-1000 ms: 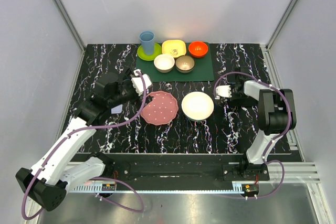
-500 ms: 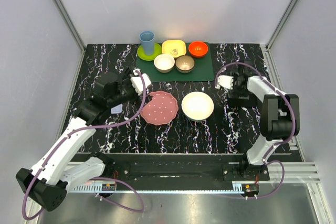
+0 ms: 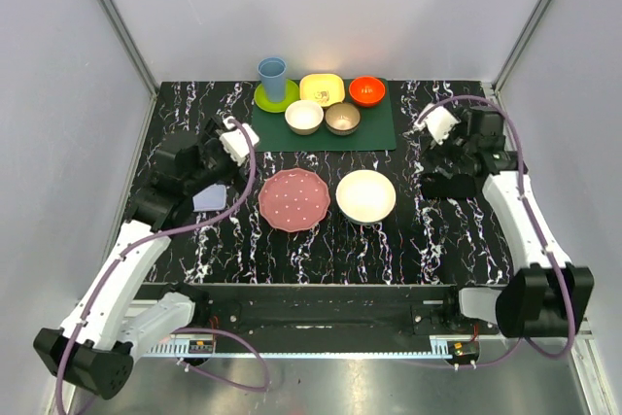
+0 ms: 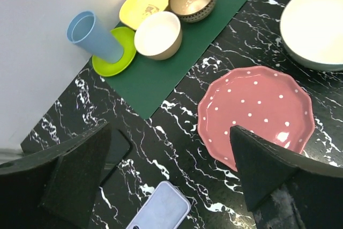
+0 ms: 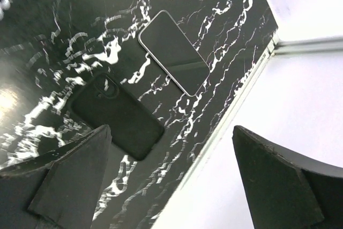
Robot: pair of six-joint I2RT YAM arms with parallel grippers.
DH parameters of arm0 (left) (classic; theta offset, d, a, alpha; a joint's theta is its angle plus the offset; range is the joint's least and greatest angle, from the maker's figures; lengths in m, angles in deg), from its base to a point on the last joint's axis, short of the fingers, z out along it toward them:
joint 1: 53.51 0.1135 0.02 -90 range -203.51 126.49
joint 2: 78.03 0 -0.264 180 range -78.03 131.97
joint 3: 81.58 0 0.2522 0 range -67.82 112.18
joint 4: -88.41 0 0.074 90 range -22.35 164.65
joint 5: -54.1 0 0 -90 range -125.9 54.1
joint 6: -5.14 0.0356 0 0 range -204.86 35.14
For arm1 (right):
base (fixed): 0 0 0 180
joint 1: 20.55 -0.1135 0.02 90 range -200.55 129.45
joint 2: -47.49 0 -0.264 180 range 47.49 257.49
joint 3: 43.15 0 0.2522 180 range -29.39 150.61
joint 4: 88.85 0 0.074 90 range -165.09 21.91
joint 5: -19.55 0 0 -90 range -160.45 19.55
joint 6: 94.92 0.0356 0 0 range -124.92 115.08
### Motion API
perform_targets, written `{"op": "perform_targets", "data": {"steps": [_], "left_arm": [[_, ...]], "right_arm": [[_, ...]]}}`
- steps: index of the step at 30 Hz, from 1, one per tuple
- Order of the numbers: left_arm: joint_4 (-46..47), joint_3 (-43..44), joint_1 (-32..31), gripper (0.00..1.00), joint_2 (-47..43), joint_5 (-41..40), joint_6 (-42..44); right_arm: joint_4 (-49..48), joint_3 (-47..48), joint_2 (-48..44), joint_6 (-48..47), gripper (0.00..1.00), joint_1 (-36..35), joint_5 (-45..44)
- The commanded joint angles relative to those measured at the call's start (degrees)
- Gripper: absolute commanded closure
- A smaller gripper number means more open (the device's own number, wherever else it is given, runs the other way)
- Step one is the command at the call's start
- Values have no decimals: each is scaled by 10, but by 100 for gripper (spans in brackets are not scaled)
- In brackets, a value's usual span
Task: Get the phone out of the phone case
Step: Reset both arms
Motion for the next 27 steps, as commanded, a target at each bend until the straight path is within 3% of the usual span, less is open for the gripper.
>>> {"op": "perform_targets", "data": {"steps": [1,10,17,27], "left_arm": [[6,14,57,1,-21,51,-28],[20,-16,202,1,-78,159,-71],[63,-51,325,1,-129,219,-113],[100,-91,370,1,-169,208,-157]], "right_arm": [[-35,-18,-83,184,0,3,26],[-107,-49,-250,408,0,2,-17],[-121,-43,-319,477,0,3,-39],[-123,-41,-343,499,0,2,-56]]}}
